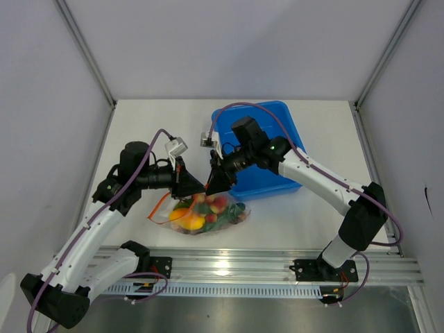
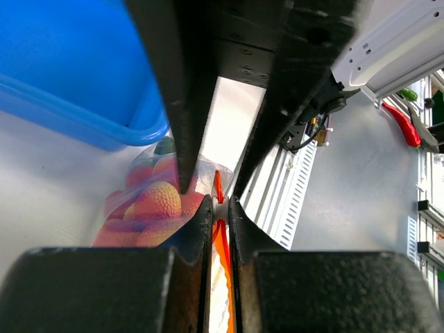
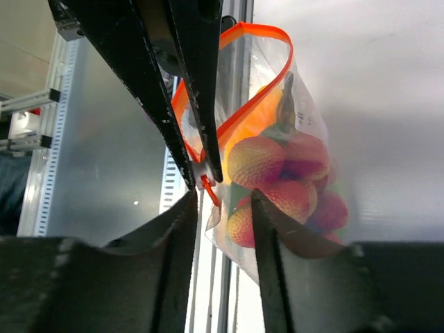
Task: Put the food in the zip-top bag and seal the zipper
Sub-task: Zip the zipper food storage bag at the center of the board.
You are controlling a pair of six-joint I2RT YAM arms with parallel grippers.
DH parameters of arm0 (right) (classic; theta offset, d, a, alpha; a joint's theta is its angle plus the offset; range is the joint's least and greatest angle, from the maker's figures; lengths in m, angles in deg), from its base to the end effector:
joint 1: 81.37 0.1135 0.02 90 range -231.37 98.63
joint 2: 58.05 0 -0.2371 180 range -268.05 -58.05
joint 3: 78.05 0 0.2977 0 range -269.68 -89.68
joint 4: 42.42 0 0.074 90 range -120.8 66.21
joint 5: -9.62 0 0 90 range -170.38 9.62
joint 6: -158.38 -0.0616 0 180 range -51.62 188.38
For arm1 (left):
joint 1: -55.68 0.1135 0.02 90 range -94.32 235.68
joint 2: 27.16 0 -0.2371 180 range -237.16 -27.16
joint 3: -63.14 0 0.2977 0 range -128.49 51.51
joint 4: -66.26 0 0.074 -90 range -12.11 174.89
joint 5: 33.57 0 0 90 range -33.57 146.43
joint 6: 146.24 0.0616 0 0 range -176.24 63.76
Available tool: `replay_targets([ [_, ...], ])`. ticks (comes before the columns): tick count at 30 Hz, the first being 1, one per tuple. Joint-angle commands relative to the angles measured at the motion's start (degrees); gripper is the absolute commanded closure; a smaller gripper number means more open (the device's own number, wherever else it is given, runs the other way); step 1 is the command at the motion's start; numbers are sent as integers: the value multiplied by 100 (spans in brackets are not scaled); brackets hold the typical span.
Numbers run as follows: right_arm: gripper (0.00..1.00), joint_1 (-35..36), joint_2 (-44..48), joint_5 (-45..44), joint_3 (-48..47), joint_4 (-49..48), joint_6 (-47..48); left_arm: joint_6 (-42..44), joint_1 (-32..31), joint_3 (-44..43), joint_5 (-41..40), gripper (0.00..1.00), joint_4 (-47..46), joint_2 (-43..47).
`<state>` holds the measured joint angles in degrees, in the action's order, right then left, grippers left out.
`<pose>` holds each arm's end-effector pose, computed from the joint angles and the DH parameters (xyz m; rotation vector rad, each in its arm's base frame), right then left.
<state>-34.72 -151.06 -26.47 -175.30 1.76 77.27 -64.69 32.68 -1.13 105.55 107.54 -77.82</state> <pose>0.2479 0.3351 0.3015 -1.5069 1.7257 1.4094 0.2214 -0.1446 0.3138 0.8054 1.9230 -1.2133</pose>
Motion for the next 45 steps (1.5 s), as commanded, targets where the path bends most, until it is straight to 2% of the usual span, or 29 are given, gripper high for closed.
replay_targets([
  [1,59,28,64,-56,-183,40,289,133,-29,-211,247,99,-126,29],
  [3,47,28,99,-265,-156,93,324,150,-29,-194,238,100,-109,38],
  [6,42,19,143,-233,-104,146,395,150,-29,-194,220,99,-126,47],
  [8,42,19,126,-74,-112,102,395,142,-29,-211,247,99,-143,29],
  [13,53,54,-155,251,-384,453,597,150,-29,-229,291,99,-135,-6],
  [15,63,54,-287,435,-542,602,702,159,-29,-211,300,99,-126,-15],
  [20,64,72,-515,550,-771,796,843,142,-29,-168,326,100,-152,-15],
  [22,68,81,-586,638,-850,857,878,133,-29,-176,344,99,-161,-32],
  [24,81,98,-648,699,-868,875,887,124,-29,-185,335,100,-152,-32],
  [26,87,107,-657,752,-816,779,817,133,-29,-176,343,99,-161,-24],
  [27,98,107,-622,822,-781,596,738,133,-29,-185,335,100,-161,-41],
  [29,100,125,-569,858,-641,358,397,124,-37,-176,291,99,-135,-59],
  [31,100,133,-376,657,-430,-344,-51,98,-29,-194,177,99,-100,-85],
  [32,100,142,-271,430,-98,-677,-567,72,-29,-220,116,99,-47,-85],
  [33,100,151,-157,-95,88,-1272,-790,45,-29,-238,19,100,-12,-76],
  [36,100,134,256,-802,669,-2302,-1756,-25,-29,-238,-368,99,85,20],
  [42,100,133,740,-2419,1170,-3035,-3066,-104,-29,-273,-825,99,208,187],
  [45,100,72,942,-3043,1363,-3184,-3418,-148,-29,-299,-869,96,322,205],
])
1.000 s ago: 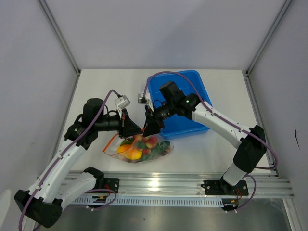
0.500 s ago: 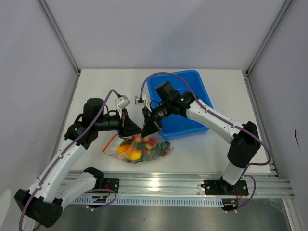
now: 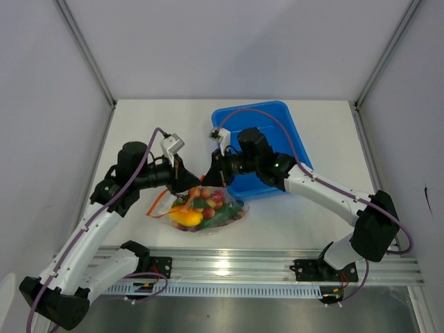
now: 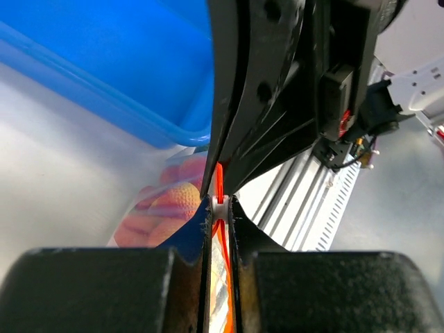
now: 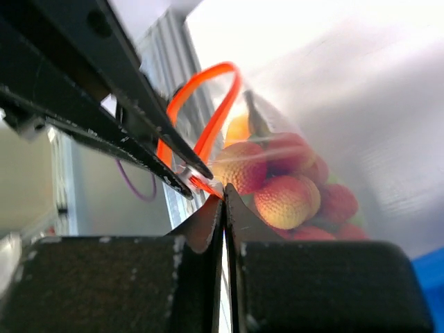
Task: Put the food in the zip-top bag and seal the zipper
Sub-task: Zip the zipper food storage bag at the center of the board.
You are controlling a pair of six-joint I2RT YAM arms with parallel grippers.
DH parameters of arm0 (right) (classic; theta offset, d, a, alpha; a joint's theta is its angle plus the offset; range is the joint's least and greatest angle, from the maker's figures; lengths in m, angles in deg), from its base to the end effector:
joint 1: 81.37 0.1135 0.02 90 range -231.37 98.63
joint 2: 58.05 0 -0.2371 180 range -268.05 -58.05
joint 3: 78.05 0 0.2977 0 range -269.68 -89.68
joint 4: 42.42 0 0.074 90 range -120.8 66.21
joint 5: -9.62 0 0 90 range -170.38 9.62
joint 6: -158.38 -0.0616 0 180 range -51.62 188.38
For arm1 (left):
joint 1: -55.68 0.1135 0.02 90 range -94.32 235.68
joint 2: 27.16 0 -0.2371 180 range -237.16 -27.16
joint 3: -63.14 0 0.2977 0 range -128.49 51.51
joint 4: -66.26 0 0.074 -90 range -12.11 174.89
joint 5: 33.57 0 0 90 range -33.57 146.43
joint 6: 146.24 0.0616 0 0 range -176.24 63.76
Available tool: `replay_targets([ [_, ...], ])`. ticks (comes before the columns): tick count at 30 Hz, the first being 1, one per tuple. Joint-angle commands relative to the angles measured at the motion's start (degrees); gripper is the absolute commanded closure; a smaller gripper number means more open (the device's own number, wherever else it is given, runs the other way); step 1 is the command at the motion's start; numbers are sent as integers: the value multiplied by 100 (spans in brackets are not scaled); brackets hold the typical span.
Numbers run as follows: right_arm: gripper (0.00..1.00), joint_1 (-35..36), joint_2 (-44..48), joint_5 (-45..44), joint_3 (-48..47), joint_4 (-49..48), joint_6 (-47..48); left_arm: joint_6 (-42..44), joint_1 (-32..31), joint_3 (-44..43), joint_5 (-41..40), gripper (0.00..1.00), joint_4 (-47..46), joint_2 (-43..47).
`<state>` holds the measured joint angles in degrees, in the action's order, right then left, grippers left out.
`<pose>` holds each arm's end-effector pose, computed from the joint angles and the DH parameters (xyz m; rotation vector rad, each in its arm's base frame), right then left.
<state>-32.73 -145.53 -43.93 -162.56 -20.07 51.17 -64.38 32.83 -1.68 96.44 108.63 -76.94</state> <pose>0.2491 0.3383 0.2821 -1.0131 1.9470 1.3333 0.2261 -0.1383 0.3162 0.7086 1.9626 -1.0461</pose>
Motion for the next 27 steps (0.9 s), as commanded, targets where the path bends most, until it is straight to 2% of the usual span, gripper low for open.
replay_targets([
  [1,100,-153,433,-1376,229,-1002,-1071,-179,-44,-253,42,96,256,109],
  [5,100,-241,601,-1929,573,-1362,-1451,-205,-44,-218,-20,95,388,82],
  [7,100,-259,627,-1905,670,-1432,-1443,-179,-44,-184,-46,97,476,91],
  [10,100,-276,557,-1204,679,-1538,-1110,-91,-44,-96,-2,99,433,179],
  [12,99,-364,539,-326,609,-1433,-452,-47,-44,-104,68,99,415,232],
  [13,93,-382,539,87,530,-989,177,-12,-44,-121,225,99,398,249],
  [14,74,-382,548,134,303,-636,522,-12,-44,-148,296,99,354,249],
  [17,53,-373,539,503,-154,374,1594,6,-44,-227,472,99,327,249],
  [19,46,-364,487,1019,-331,867,1947,-3,-44,-253,630,99,266,206],
  [27,43,-329,268,2032,-657,1335,2722,-126,-44,-324,938,99,116,65],
])
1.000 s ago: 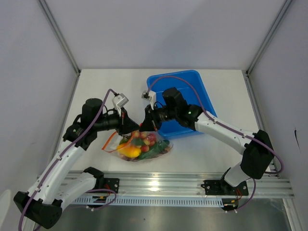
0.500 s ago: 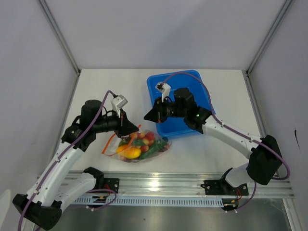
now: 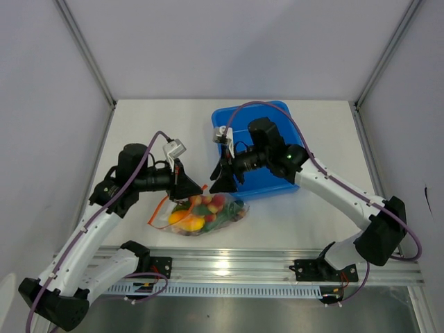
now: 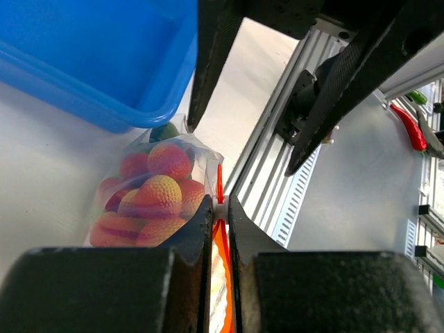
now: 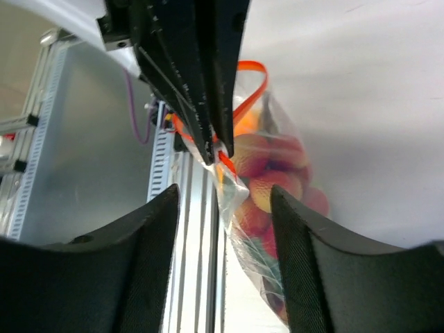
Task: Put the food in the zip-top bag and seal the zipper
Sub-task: Zip the zipper food storage bag at the center of the board.
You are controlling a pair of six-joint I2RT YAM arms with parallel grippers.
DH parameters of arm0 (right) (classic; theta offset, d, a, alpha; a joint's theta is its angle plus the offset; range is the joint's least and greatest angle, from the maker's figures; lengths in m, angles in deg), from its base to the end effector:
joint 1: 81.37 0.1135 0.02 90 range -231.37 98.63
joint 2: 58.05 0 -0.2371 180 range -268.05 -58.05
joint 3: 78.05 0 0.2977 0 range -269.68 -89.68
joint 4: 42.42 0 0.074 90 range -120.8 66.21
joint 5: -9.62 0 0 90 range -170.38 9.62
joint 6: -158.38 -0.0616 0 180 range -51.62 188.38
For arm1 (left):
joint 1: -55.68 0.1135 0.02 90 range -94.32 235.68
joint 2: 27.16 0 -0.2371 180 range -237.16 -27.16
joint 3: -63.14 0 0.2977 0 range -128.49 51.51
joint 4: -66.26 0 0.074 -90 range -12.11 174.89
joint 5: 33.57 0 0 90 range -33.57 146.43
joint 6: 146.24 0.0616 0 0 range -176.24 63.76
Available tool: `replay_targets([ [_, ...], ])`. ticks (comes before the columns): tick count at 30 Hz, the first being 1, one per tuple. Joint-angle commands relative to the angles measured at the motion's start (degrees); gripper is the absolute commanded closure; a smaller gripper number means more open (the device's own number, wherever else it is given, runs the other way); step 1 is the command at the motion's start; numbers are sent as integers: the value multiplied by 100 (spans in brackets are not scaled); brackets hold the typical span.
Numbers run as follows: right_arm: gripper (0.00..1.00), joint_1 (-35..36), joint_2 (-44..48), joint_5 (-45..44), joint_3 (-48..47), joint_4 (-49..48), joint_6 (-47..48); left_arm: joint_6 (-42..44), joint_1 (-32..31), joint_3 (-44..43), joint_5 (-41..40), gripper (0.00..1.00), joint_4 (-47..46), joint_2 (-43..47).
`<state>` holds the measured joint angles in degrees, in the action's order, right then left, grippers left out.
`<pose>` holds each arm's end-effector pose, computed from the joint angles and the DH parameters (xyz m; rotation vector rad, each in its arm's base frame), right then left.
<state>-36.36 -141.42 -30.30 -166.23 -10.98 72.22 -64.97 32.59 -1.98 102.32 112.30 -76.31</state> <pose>0.2429 0.3098 0.3231 -1.3707 1.6043 1.3267 0.2147 -0.1396 0.3162 0.7588 1.9875 -1.1681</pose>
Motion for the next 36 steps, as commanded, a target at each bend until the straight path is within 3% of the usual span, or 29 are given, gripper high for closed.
replay_targets([
  [1,37,34,-222,713,-394,636,688,-67,-20,-310,377,99,-260,10],
  [5,31,77,-548,906,-474,673,812,-67,-20,-311,456,99,-286,1],
  [9,39,236,-759,933,-448,375,698,-85,-20,-302,535,99,-304,-7],
  [10,46,262,-812,976,-483,287,663,-85,-20,-284,535,99,-304,-7],
  [15,61,420,-1075,1240,-729,435,715,-58,-11,-293,570,99,-277,-25],
  [22,98,447,-1146,1180,-993,805,865,-41,-20,-232,605,100,-269,-34],
  [26,100,456,-1199,1039,-1063,858,689,-58,-11,-214,597,99,-286,-34],
  [29,100,447,-1042,714,-818,227,14,-41,-20,-197,579,99,-251,-25],
  [33,100,447,-540,-181,-10,-1337,-997,3,-11,-161,273,99,-154,1],
  [36,100,438,-382,-603,140,-1576,-1437,29,-11,-65,9,96,-66,28],
])
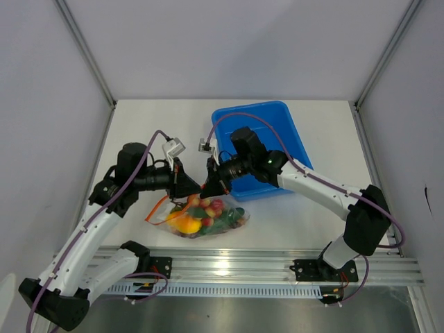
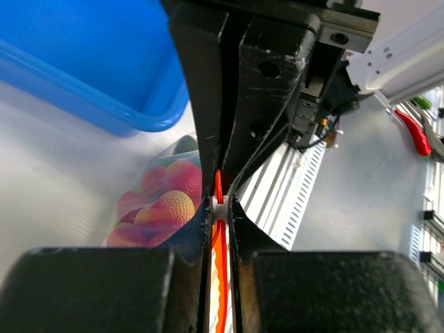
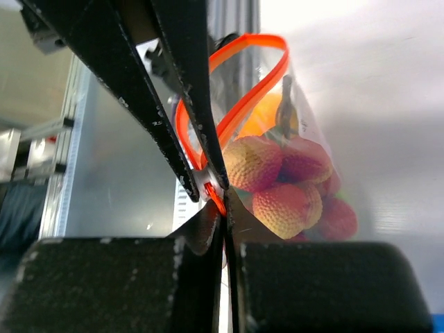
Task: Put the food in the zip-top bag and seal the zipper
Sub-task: Zip the zipper food storage bag at the center of the board.
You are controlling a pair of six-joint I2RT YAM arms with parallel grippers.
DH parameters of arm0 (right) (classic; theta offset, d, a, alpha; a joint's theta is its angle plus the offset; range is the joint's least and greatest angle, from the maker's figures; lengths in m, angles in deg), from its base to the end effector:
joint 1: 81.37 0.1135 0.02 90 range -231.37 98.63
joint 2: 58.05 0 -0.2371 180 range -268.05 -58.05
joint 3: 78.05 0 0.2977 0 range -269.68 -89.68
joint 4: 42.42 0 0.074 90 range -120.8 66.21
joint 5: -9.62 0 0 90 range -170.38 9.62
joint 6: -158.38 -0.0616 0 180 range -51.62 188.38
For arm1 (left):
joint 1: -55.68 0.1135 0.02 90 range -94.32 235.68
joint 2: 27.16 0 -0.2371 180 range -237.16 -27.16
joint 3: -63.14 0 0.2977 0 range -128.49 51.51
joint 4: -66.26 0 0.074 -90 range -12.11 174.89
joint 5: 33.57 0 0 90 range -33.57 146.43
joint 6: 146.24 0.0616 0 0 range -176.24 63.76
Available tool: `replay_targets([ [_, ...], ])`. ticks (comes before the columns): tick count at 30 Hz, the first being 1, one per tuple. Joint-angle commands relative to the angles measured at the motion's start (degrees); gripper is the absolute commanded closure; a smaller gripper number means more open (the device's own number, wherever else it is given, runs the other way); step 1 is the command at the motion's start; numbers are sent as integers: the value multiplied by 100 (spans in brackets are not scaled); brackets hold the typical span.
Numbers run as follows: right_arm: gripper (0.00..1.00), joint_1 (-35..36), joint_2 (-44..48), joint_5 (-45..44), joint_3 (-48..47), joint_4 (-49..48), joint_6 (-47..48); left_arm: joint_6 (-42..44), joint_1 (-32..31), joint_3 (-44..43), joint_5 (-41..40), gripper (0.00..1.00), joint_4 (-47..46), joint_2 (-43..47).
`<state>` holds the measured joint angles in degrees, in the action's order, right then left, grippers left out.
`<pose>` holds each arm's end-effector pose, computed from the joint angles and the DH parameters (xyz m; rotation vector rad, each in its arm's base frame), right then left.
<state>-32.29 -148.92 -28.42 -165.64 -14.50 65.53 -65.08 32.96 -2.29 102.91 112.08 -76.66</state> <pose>0.2362 0.3466 0.2755 -1.3903 1.7497 1.4758 0.2163 -0.1390 0.3175 0.7571 1.9832 -1.1755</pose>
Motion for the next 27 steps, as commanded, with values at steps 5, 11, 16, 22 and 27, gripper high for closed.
replay_targets([
  [5,100,31,474,-925,328,-1550,-1296,67,-48,150,-113,82,-62,151],
  [11,100,14,518,-829,442,-1805,-1578,163,-57,203,-174,55,-45,256],
  [16,100,23,544,-741,512,-1946,-1745,190,-57,352,-306,46,8,344],
  [22,100,14,562,-670,486,-1964,-1789,67,-57,625,-657,52,166,432],
  [27,100,-4,535,-548,434,-1823,-1649,-21,-66,564,-1070,79,377,467],
])
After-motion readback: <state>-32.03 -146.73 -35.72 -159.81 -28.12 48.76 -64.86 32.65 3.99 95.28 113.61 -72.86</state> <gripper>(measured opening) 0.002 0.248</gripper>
